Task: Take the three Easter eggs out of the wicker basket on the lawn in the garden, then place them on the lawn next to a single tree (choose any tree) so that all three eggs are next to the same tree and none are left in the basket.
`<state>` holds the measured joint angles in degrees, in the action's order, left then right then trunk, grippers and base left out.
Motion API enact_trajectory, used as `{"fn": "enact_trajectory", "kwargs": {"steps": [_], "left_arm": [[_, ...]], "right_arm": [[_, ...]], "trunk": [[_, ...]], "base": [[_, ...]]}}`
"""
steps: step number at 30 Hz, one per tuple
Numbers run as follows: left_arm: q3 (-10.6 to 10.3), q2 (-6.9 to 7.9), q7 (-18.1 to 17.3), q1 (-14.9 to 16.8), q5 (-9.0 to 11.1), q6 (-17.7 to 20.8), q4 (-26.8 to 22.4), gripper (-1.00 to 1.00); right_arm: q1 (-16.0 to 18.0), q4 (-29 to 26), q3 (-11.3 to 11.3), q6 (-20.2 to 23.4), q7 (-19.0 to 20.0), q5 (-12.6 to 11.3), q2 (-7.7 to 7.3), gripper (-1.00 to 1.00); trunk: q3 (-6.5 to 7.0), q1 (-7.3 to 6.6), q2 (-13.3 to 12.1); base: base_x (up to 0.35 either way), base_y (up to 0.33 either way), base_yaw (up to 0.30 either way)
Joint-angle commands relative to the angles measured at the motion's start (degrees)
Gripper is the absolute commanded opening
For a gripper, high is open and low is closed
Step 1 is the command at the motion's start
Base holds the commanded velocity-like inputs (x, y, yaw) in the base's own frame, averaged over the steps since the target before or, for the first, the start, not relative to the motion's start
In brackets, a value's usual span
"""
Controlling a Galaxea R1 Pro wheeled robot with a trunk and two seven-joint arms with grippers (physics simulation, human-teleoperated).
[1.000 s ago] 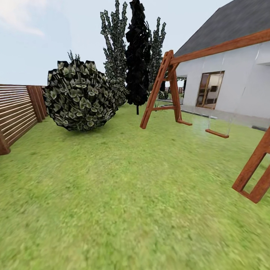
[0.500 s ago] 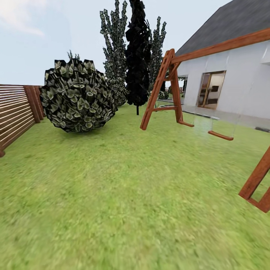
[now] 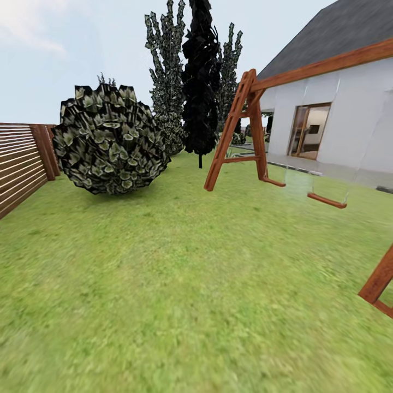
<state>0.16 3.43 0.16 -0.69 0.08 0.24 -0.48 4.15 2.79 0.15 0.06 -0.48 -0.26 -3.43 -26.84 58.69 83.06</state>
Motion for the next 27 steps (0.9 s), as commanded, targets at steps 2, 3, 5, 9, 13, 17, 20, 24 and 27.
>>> {"fn": "enact_trajectory", "kwargs": {"steps": [2, 3, 5, 9, 13, 17, 20, 24, 27], "left_arm": [[0.0, 0.00, 0.0, 0.0, 0.0, 0.0, -0.1, 1.00], [0.0, 0.00, 0.0, 0.0, 0.0, 0.0, -0.1, 1.00], [0.0, 0.00, 0.0, 0.0, 0.0, 0.0, -0.1, 1.00], [0.0, 0.01, 0.0, 0.0, 0.0, 0.0, -0.1, 1.00], [0.0, 0.00, 0.0, 0.0, 0.0, 0.0, -0.1, 1.00], [0.0, 0.00, 0.0, 0.0, 0.0, 0.0, -0.1, 1.00], [0.0, 0.00, 0.0, 0.0, 0.0, 0.0, -0.1, 1.00], [0.0, 0.00, 0.0, 0.0, 0.0, 0.0, -0.1, 1.00], [0.0, 0.00, 0.0, 0.0, 0.0, 0.0, -0.1, 1.00]], "right_arm": [[0.1, 0.1, 0.0, 0.0, 0.0, 0.0, 0.00, 1.00], [0.1, 0.1, 0.0, 0.0, 0.0, 0.0, 0.00, 1.00], [0.1, 0.1, 0.0, 0.0, 0.0, 0.0, 0.00, 1.00], [0.1, 0.1, 0.0, 0.0, -0.1, 0.0, 0.00, 1.00], [0.1, 0.1, 0.1, 0.1, -0.1, 0.0, 0.00, 1.00], [0.1, 0.1, 0.0, 0.1, 0.0, 0.0, 0.00, 1.00], [0.1, 0.1, 0.1, 0.1, 0.0, 0.0, 0.00, 1.00], [0.1, 0.1, 0.1, 0.1, 0.0, 0.0, 0.00, 1.00], [0.1, 0.1, 0.1, 0.1, 0.0, 0.0, 0.00, 1.00]], "trunk": [[-0.04, 0.03, 0.0], [-0.04, 0.03, 0.0], [-0.04, 0.03, 0.0], [-0.04, 0.03, 0.0], [-0.04, 0.03, 0.0], [-0.04, 0.03, 0.0], [-0.04, 0.03, 0.0], [-0.04, 0.03, 0.0], [-0.04, 0.03, 0.0]], "base": [[0.333, 0.000, 0.000], [0.333, 0.000, 0.000], [0.333, 0.000, 0.000], [0.333, 0.000, 0.000], [0.333, 0.000, 0.000], [0.333, 0.000, 0.000], [0.333, 0.000, 0.000], [0.333, 0.000, 0.000], [0.333, 0.000, 0.000]]}}
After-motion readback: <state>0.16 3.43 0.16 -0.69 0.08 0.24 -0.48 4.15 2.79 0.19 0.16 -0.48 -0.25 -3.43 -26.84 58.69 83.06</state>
